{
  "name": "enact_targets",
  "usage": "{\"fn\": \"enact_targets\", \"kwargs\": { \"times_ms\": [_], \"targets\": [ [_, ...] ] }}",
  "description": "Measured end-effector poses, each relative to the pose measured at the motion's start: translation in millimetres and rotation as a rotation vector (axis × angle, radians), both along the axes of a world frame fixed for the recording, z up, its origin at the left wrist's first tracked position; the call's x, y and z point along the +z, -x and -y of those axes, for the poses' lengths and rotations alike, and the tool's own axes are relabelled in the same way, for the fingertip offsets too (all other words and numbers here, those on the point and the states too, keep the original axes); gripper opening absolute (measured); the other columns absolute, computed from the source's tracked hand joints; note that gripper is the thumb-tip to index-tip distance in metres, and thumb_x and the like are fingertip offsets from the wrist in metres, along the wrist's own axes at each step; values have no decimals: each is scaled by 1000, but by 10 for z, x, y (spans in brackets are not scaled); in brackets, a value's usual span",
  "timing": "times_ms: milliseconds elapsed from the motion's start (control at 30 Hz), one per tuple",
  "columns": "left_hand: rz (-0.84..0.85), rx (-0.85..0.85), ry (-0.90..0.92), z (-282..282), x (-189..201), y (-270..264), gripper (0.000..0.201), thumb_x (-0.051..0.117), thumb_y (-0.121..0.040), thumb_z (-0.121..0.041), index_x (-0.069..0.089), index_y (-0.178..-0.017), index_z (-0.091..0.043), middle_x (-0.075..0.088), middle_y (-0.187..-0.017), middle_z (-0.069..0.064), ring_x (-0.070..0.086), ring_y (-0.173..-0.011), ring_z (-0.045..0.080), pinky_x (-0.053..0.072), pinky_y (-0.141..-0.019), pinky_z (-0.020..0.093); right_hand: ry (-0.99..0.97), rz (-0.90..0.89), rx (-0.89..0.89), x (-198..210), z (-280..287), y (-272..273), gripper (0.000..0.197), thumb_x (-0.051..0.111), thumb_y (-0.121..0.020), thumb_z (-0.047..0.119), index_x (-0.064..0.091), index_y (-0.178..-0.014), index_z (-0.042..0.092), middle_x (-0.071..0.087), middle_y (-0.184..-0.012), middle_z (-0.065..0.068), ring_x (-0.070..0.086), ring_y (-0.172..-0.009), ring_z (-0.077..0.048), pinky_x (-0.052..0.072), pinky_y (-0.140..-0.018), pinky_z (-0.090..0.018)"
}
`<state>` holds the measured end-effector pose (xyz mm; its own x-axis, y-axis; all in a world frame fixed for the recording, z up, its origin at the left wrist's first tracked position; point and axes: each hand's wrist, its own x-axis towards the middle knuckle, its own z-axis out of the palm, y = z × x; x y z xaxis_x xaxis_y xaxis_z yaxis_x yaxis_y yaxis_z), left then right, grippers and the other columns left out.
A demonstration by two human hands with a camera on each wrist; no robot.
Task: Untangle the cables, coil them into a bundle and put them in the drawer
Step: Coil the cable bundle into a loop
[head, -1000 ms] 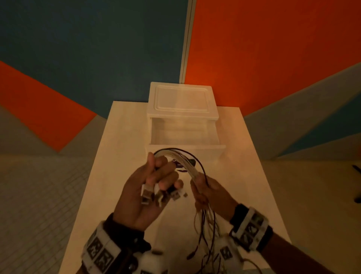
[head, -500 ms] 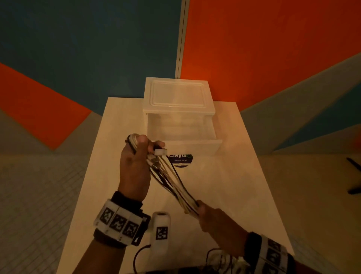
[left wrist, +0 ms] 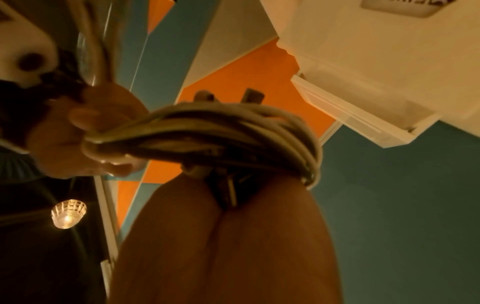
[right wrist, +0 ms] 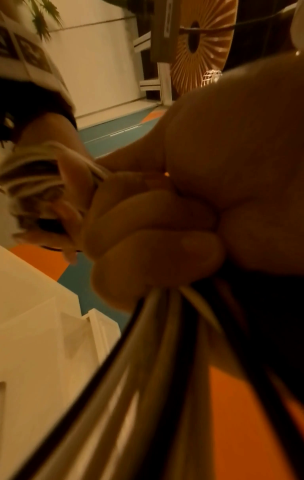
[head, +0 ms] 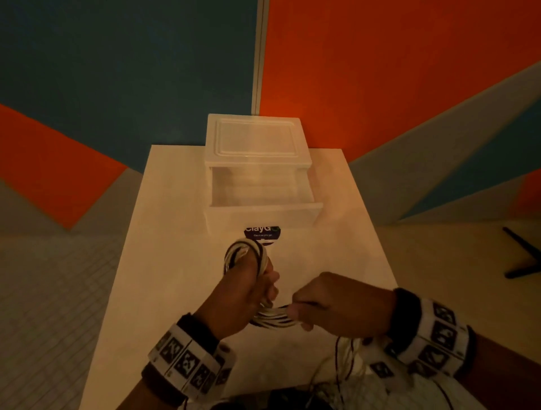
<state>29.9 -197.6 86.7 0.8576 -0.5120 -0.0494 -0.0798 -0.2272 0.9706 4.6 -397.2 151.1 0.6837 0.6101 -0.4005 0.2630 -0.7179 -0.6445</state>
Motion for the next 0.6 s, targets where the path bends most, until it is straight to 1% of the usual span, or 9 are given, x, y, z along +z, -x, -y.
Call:
{"fn": "enact_targets", "kwargs": {
  "times_ms": [133,200,233,300,333,400,467,533,600],
  "targets": [
    [83,-90,0,-18,3,97,19,43,-100,-25,44,-84,-15,50,-68,-10,50,-63,5,45,-62,32,-1,27,48,139,-82,-155,38,47,-100,36,63,-70,19,64,-71,9,62,-66,-7,44,-70,-18],
    [34,-114,7,-36,7,135,18,42,-98,-36,45,-88,-21,50,-78,-4,49,-74,8,46,-69,38,-29,-16,30,193,-128,-222,33,52,-99,33,60,-67,29,65,-71,6,67,-72,-12,51,-75,-24],
    [-75,-107,88,-34,32,156,17,43,-97,-36,49,-94,-21,54,-87,1,52,-82,12,47,-74,35,-44,-36,23,209,-152,-245,30,54,-98,32,61,-69,30,66,-73,5,68,-74,-13,53,-76,-26],
    [-289,-113,260,-42,108,186,29,40,-102,-29,53,-114,-6,65,-102,2,62,-94,14,48,-80,24,-61,-20,31,240,-206,-293,23,55,-97,32,67,-80,24,68,-76,4,66,-72,-8,52,-75,-26],
    [-360,-136,314,-50,171,197,39,34,-103,-28,51,-122,1,70,-101,-3,65,-91,10,49,-79,22,-72,-7,32,242,-221,-324,23,56,-97,33,68,-84,19,67,-76,5,64,-71,-7,51,-74,-27],
    [-372,-221,369,-79,271,229,49,31,-95,-34,48,-125,1,72,-91,-12,66,-80,5,49,-74,21,-103,18,22,234,-248,-384,29,56,-96,35,67,-84,10,64,-73,2,61,-67,-13,50,-69,-33],
    [-286,-311,349,-103,309,245,39,50,-92,-35,51,-116,-3,69,-86,-7,64,-74,13,51,-73,34,-144,36,21,224,-276,-437,32,58,-95,36,63,-81,7,59,-71,-5,56,-65,-23,46,-65,-40],
    [-345,-311,348,-134,266,243,22,64,-91,-23,54,-95,-4,65,-77,7,61,-68,23,51,-79,52,-195,8,-2,216,-295,-484,28,62,-92,35,57,-81,10,55,-68,-1,49,-60,-15,43,-61,-38],
    [-458,-288,441,-152,214,260,12,65,-90,-10,53,-89,-5,63,-67,11,60,-63,28,42,-96,63,-263,-54,-62,200,-289,-540,28,66,-90,31,49,-86,10,49,-66,5,42,-59,-9,38,-59,-32]
  ]
}}
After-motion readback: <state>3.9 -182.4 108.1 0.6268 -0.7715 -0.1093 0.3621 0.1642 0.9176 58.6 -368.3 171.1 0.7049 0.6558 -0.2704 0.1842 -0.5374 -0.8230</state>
